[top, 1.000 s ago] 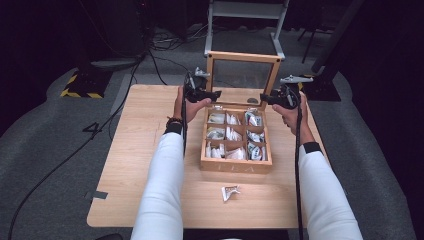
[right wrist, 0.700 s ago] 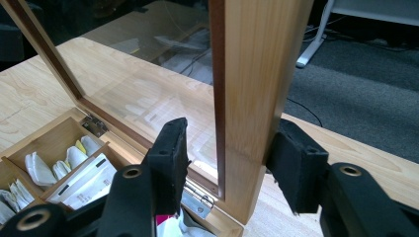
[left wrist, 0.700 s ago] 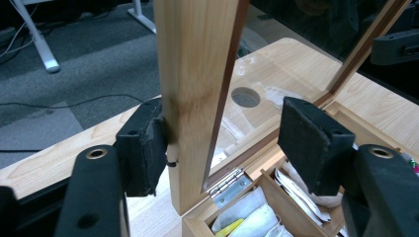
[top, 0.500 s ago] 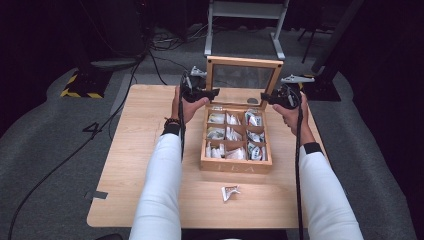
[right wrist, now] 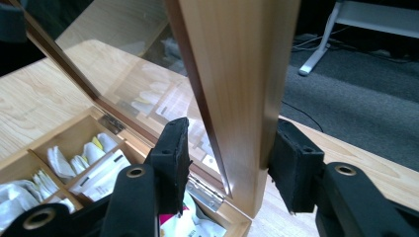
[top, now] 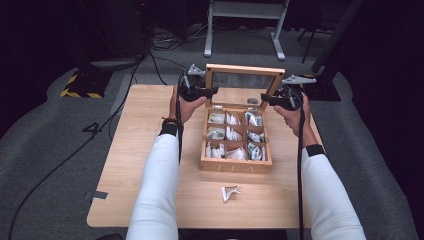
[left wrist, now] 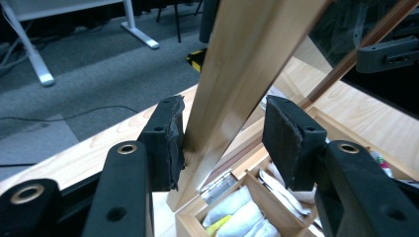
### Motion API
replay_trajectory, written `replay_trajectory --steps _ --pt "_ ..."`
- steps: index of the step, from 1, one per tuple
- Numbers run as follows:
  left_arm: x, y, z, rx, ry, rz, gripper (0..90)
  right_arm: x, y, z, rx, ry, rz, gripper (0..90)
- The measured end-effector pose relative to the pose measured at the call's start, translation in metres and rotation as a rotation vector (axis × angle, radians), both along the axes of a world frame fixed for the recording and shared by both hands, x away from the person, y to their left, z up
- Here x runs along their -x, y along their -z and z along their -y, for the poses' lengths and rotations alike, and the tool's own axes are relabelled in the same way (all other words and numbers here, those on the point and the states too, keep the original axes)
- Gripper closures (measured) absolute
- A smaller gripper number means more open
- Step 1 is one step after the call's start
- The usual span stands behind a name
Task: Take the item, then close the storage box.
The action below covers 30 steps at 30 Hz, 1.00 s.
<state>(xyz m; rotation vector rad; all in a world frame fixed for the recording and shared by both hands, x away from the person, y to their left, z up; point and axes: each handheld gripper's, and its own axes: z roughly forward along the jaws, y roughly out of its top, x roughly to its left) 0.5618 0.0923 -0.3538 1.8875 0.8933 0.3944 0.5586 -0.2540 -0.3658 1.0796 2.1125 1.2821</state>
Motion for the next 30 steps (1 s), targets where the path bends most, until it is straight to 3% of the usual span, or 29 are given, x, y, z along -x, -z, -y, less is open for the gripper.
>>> replay_trajectory --steps 15,30 --pt "0.018 -0.015 -0.005 -0.029 0.031 0.055 54.6 0.012 -0.010 0.002 0.008 -0.027 0.015 52.5" --pt "0.028 -0.019 -0.005 -0.055 0.042 0.068 55.1 0.019 -0.009 0.002 0.008 -0.039 0.025 52.2"
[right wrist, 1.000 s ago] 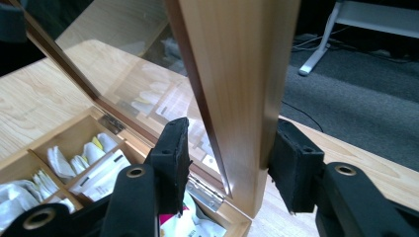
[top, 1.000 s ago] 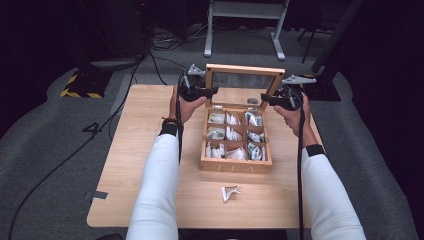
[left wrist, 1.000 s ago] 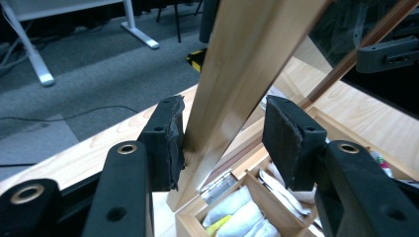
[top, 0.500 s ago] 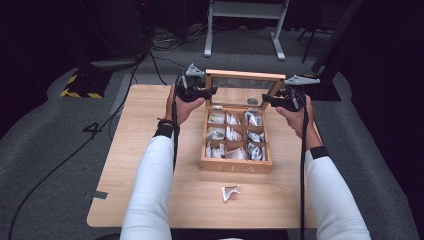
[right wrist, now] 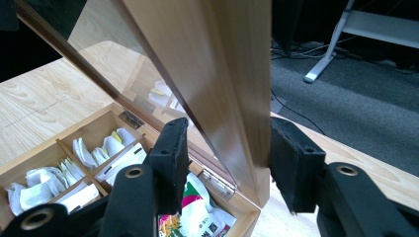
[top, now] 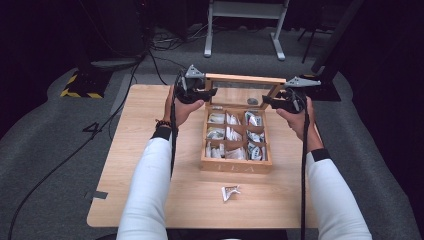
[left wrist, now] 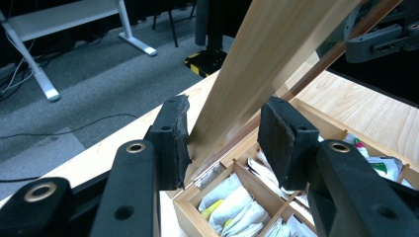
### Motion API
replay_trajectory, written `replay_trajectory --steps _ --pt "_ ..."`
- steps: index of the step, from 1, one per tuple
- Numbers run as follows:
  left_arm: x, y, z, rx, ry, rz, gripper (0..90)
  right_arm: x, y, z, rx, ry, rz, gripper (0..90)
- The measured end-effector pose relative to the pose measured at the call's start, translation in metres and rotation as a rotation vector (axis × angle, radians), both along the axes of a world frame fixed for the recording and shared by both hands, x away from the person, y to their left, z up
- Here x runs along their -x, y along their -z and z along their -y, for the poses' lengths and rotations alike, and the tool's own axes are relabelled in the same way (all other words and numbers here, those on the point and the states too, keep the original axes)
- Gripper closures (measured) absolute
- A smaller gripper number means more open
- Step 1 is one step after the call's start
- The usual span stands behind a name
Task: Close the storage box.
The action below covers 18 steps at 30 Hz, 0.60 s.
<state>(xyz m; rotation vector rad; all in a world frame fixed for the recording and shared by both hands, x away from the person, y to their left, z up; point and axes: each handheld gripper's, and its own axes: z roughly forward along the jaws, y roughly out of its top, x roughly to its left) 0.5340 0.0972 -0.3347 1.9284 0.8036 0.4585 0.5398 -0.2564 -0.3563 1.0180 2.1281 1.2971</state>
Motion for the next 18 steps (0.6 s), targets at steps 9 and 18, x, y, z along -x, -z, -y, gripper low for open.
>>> replay_trajectory --steps 9,18 --pt "0.009 -0.006 -0.001 -0.002 0.014 0.018 55.3 0.007 -0.005 0.001 0.000 -0.005 0.014 52.5" --pt "0.025 -0.008 -0.003 -0.024 0.043 0.035 54.9 0.025 -0.013 0.007 -0.009 -0.040 0.035 53.4"
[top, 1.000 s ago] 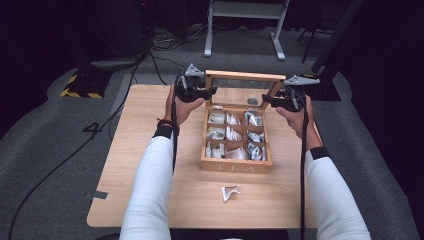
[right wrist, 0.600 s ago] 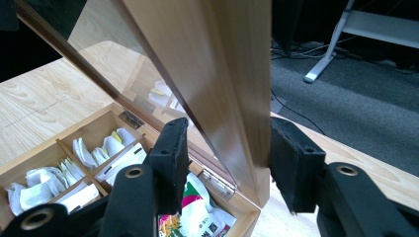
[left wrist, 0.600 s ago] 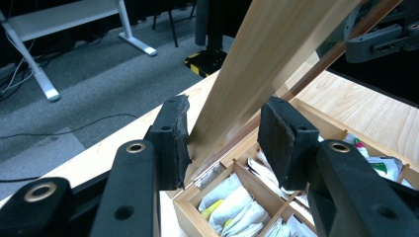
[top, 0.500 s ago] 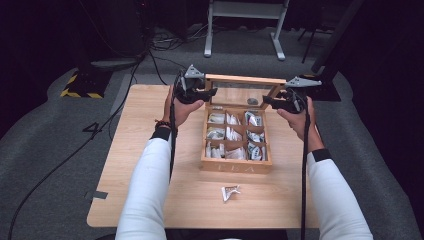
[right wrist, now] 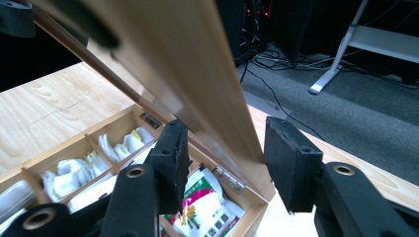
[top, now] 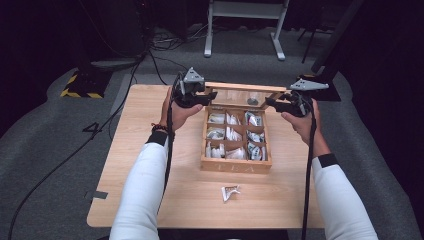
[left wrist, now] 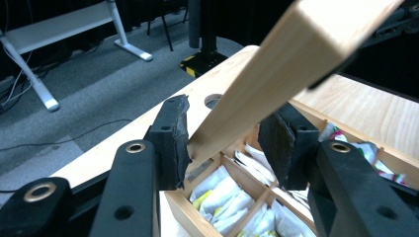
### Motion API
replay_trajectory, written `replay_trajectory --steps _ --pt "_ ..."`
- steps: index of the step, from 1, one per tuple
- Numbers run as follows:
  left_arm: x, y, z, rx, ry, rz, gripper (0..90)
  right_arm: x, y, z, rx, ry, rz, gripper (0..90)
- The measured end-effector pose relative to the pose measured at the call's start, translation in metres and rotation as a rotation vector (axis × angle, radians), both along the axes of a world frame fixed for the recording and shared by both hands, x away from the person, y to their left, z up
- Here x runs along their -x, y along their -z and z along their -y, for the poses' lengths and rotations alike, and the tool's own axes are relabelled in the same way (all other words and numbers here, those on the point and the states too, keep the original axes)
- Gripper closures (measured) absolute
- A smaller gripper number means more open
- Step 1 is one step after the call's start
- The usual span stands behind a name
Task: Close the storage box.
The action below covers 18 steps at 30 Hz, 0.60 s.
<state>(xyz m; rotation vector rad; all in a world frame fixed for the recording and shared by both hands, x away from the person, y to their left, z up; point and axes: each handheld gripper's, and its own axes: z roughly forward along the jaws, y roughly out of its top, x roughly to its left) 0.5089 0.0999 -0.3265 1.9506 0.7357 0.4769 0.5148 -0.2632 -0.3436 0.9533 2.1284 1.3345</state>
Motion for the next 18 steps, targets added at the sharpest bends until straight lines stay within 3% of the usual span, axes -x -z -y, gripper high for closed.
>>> replay_trajectory --steps 18 --pt "0.028 -0.004 -0.001 -0.073 0.031 0.007 54.9 0.031 -0.008 0.006 0.027 -0.068 0.035 52.7"
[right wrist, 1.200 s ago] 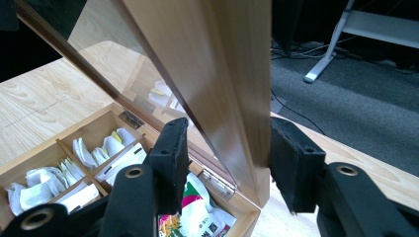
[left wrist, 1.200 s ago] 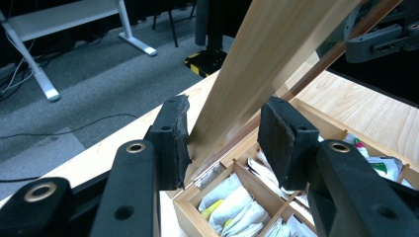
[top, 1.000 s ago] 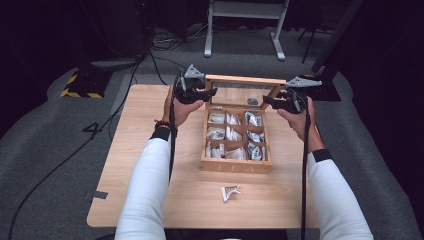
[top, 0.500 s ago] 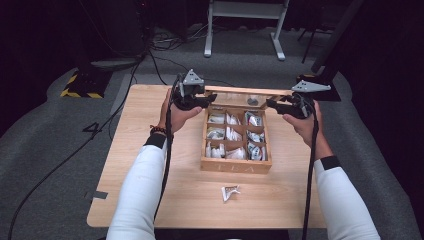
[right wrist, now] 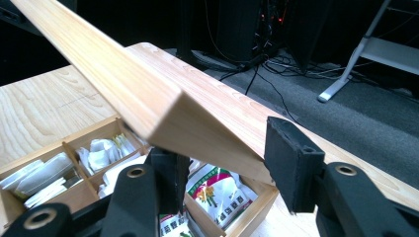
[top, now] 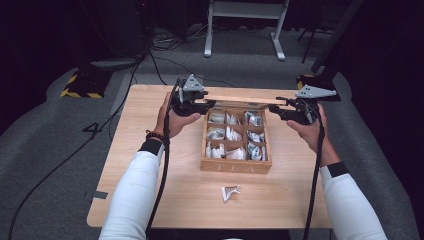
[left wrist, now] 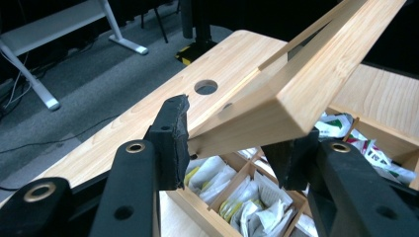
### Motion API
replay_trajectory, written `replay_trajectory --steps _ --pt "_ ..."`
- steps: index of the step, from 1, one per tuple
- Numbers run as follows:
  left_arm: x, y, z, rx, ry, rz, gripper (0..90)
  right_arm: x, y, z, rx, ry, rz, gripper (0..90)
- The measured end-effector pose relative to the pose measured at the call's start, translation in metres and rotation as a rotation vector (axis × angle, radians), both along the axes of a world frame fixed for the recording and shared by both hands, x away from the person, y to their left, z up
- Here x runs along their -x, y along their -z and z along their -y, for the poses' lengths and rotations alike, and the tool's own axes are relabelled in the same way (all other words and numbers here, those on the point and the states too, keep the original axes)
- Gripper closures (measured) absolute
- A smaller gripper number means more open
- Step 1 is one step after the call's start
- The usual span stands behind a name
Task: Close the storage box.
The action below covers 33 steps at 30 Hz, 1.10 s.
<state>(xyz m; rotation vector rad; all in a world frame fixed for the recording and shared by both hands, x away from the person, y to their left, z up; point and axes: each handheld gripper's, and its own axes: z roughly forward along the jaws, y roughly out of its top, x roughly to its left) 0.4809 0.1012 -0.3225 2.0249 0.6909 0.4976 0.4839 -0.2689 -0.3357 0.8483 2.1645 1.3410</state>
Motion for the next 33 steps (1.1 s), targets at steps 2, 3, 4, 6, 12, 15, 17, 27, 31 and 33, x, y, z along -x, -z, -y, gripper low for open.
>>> replay_trajectory --steps 2,3,4,6,12,15,17,27,31,33 --pt "0.002 0.000 0.000 -0.009 0.004 0.005 54.8 0.002 0.000 -0.001 0.006 -0.007 0.004 52.1" --pt "0.004 0.000 0.001 -0.010 0.003 0.008 54.8 0.003 0.000 -0.001 0.008 -0.008 0.005 51.5" --pt "0.005 0.000 0.001 -0.014 0.003 0.009 54.7 0.004 0.000 0.000 0.006 -0.007 0.002 51.0" --pt "0.007 0.001 0.001 -0.022 0.006 0.011 54.5 0.006 0.000 -0.001 0.008 -0.012 0.006 50.5" --pt "0.014 0.007 0.001 -0.035 0.022 0.022 52.8 0.016 0.002 -0.002 0.023 -0.031 0.024 48.8" --pt "0.018 0.009 0.001 -0.051 0.027 0.020 50.9 0.020 0.005 -0.002 0.041 -0.036 0.030 48.5" --pt "0.019 0.009 0.001 -0.050 0.027 0.012 49.7 0.021 0.006 -0.002 0.044 -0.037 0.030 48.3" --pt "0.038 0.020 -0.002 -0.052 0.044 0.007 44.7 0.034 0.017 -0.001 0.080 -0.051 0.025 45.0" --pt "0.042 0.023 -0.002 -0.063 0.052 0.009 43.4 0.038 0.023 -0.001 0.084 -0.056 0.014 43.6" --pt "0.046 0.027 -0.002 -0.069 0.056 0.010 42.9 0.040 0.026 -0.001 0.085 -0.057 0.012 43.1"
